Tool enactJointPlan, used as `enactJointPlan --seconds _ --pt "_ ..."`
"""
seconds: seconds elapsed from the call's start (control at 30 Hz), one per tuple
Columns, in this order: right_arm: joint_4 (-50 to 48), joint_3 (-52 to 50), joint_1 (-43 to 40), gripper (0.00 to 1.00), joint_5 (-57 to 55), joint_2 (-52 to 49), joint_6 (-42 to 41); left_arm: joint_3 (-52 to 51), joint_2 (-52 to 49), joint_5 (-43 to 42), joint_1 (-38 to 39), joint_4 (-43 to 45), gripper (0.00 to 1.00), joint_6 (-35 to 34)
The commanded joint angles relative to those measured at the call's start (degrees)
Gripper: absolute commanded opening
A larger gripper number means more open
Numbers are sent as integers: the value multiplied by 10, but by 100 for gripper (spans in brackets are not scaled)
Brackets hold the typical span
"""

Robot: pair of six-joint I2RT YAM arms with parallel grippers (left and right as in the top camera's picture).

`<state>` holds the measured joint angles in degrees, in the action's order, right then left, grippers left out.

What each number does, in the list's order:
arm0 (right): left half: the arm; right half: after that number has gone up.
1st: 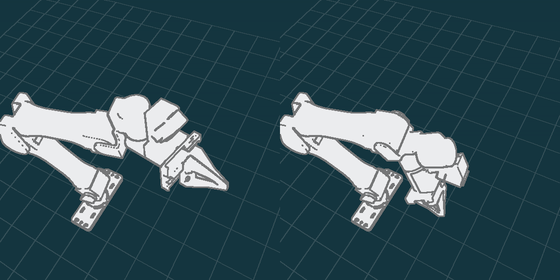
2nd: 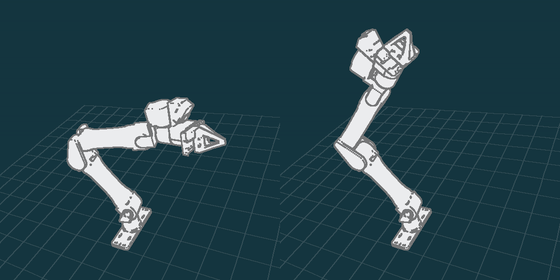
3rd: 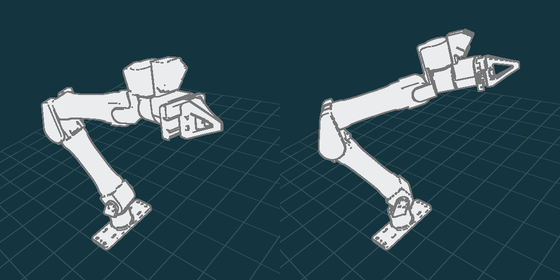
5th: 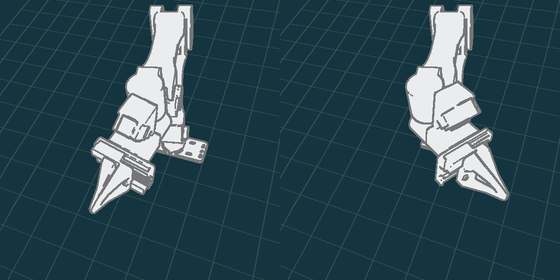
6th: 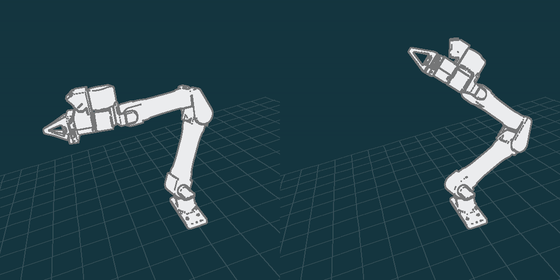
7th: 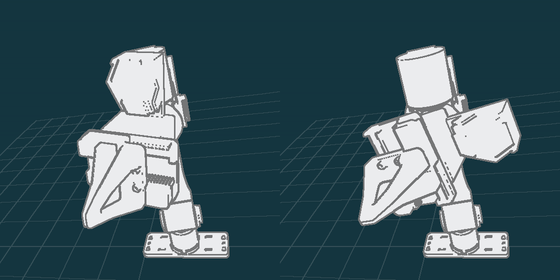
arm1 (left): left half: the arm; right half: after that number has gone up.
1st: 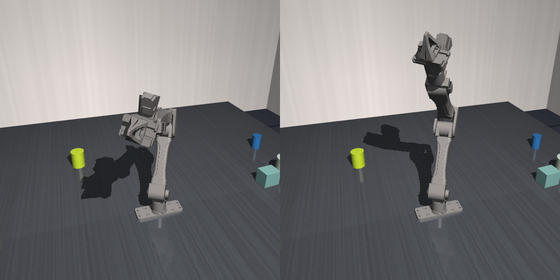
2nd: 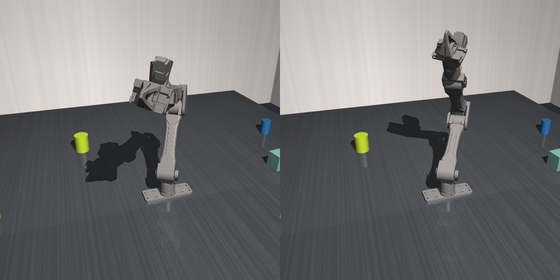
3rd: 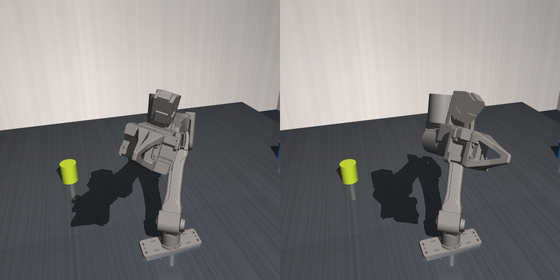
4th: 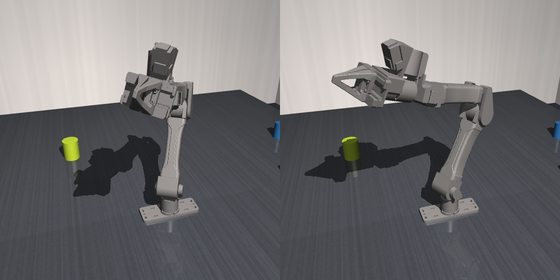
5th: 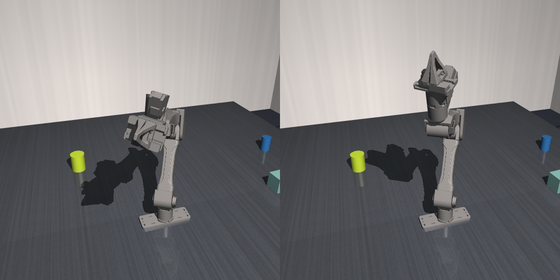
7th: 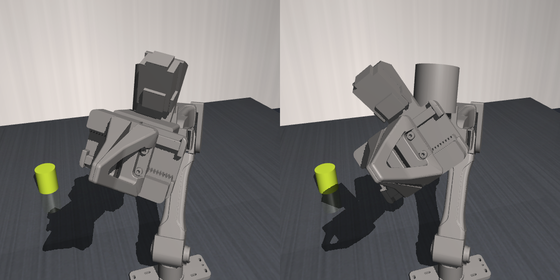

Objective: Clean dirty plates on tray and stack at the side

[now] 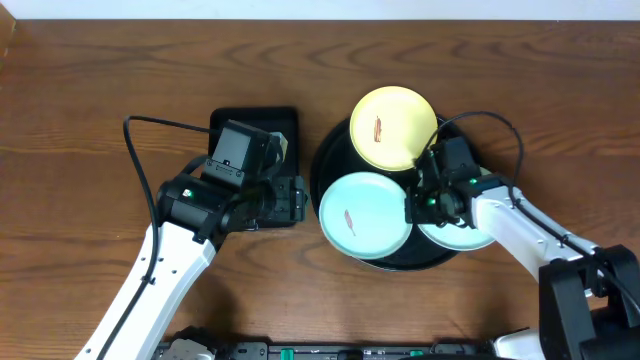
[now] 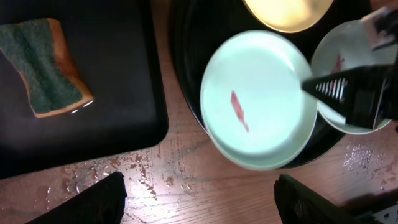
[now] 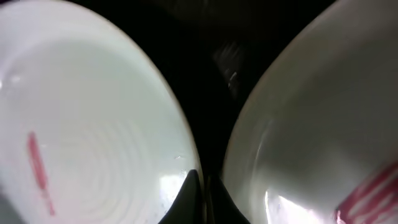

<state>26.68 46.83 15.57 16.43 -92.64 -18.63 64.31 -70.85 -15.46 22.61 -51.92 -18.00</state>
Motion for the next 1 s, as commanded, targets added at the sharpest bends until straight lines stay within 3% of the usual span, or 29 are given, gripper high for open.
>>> enactJointPlan --seconds 0.0,0.2,0.33,0.4,0.53,0.7,0.8,0.97 --pt "-22 7 -23 1 -1 -3 -66 8 1 8 2 7 78 1" --pt "-22 6 -20 2 -1 -3 -73 3 -1 28 2 14 78 1" --pt "-23 6 -12 25 -1 -3 -49 -3 -20 95 2 15 77 -41" --pt "-27 6 -8 29 -1 -3 -12 -3 -31 120 2 14 78 -65" --pt "-38 6 -5 30 -2 -4 63 -3 -48 175 -7 15 79 -121" --pt "-41 4 -5 24 -41 -4 70 -3 -72 191 -47 14 78 -134" --pt "-49 -1 -5 22 -42 -4 70 -3 -89 189 -70 15 78 -124" --pt "-69 -8 -5 21 -42 -10 70 -3 -141 174 -81 23 78 -49"
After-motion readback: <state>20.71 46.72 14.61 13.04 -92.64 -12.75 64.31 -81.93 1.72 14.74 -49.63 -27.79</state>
